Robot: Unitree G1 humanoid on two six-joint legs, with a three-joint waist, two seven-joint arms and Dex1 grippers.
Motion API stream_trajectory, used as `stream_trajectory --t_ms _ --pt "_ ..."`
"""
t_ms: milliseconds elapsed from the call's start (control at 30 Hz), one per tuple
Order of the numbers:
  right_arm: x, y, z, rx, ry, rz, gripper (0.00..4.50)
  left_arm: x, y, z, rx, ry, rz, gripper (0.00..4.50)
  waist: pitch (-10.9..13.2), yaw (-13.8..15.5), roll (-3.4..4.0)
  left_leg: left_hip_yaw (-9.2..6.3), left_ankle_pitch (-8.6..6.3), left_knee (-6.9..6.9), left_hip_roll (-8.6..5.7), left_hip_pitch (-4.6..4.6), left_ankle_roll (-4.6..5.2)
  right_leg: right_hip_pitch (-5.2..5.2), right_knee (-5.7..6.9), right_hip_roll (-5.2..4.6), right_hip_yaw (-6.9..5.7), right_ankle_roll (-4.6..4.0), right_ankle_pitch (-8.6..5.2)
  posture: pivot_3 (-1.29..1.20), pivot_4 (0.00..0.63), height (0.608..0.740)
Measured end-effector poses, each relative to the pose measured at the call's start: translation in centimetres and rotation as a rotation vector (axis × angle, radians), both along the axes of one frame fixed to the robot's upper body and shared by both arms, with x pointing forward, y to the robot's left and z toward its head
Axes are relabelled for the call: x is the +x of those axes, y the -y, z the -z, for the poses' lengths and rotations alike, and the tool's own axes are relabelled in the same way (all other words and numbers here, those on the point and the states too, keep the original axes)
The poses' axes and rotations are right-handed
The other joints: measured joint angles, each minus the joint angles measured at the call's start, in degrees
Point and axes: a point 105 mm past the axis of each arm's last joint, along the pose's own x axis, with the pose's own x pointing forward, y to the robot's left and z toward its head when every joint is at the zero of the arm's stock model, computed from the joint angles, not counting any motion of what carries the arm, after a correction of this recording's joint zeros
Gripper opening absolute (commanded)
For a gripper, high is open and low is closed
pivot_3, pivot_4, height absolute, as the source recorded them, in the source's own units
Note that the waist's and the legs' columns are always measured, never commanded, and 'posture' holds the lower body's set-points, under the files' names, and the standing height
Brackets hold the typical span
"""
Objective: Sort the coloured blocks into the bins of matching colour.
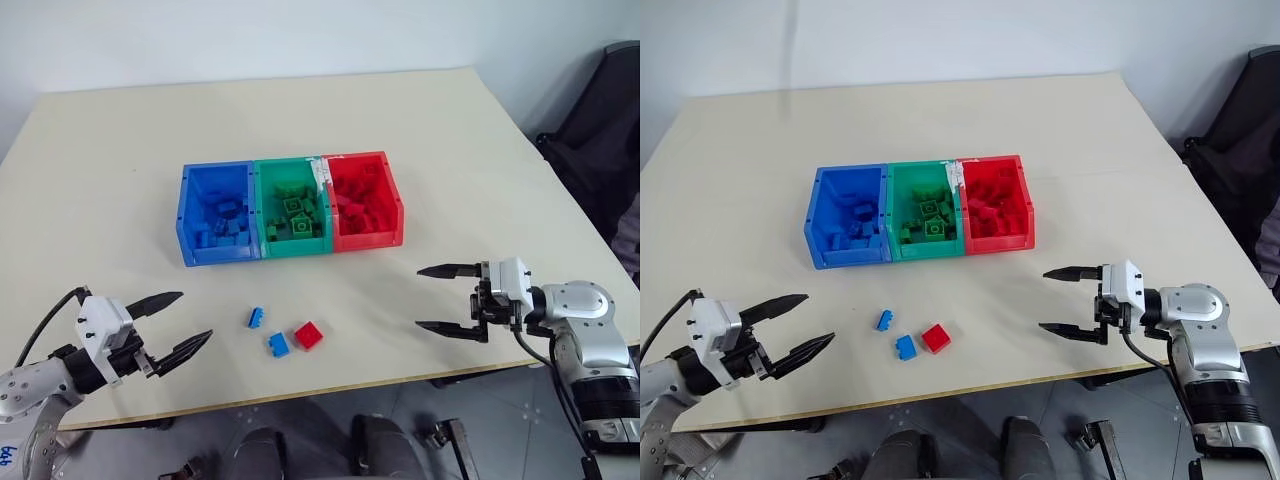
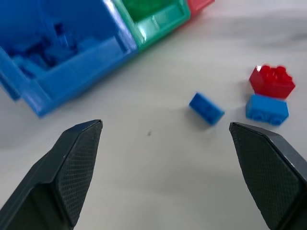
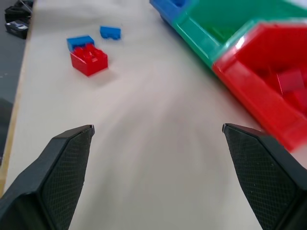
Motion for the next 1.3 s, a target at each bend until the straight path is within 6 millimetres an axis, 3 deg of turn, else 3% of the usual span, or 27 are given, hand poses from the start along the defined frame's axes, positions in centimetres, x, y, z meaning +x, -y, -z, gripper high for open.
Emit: stream_trajectory --t_ms 167,300,500,800,967,1100,1300 --pt "-1.3 0.0 0.1 0.022 -0.033 -0.001 4.48 1.3 3.1 -0.8 0.007 -0.032 0.083 4.5 0.0 0.6 0.01 -0.05 0.02 0.0 0.0 0.01 -0.03 0.01 0.02 0.03 0.01 0.01 0.01 0.0 0.15 0.74" --pt "-2.1 0.2 -1.1 0.026 -0.041 -0.008 4.48 2.2 8.1 -1.8 0.026 -0.075 0.208 4.5 0.0 1.2 0.0 -0.05 0.04 0.06 -0.05 0.0 -0.01 0.06 0.04 0.03 0.11 0.11 0.07 0.0 0.15 0.74" --pt "-3.2 0.6 -0.8 0.031 -0.087 0.053 4.48 2.3 13.2 -0.2 0.141 -0.25 0.3 4.5 0.0 1.3 0.0 -0.05 0.04 0.06 -0.06 0.0 -0.02 0.05 0.02 0.09 0.16 0.12 0.07 0.0 0.15 0.74" --pt "-4.3 0.1 -1.0 0.047 -0.091 0.098 4.48 2.5 14.7 1.8 0.289 -0.421 0.25 4.5 0.0 1.7 -0.01 -0.17 0.07 0.11 -0.07 0.01 -0.07 0.05 0.01 0.17 0.23 0.12 0.07 0.0 0.15 0.74" --pt "-4.5 0.0 -0.9 0.05 -0.096 0.112 4.48 2.4 15.7 2.0 0.321 -0.41 0.235 4.5 0.0 2.5 -0.01 -0.19 0.07 0.24 -0.07 0.02 -0.07 0.08 0.03 0.2 0.26 0.12 0.07 0.0 0.15 0.74" --pt "-4.5 -0.1 -0.9 0.051 -0.095 0.119 4.5 2.8 15.9 2.2 0.335 -0.379 0.223 3.67 0.0 2.7 0.0 -0.26 0.06 0.41 -0.07 -0.01 -0.06 0.17 0.06 0.2 0.26 0.13 0.08 0.0 0.15 0.74" --pt "-4.6 -0.1 -0.8 0.053 -0.096 0.129 4.5 3.3 15.6 2.3 0.347 -0.356 0.221 1.75 0.0 2.6 0.0 -0.27 0.06 0.44 -0.07 0.01 -0.05 0.19 0.09 0.21 0.27 0.15 0.09 0.0 0.15 0.74"
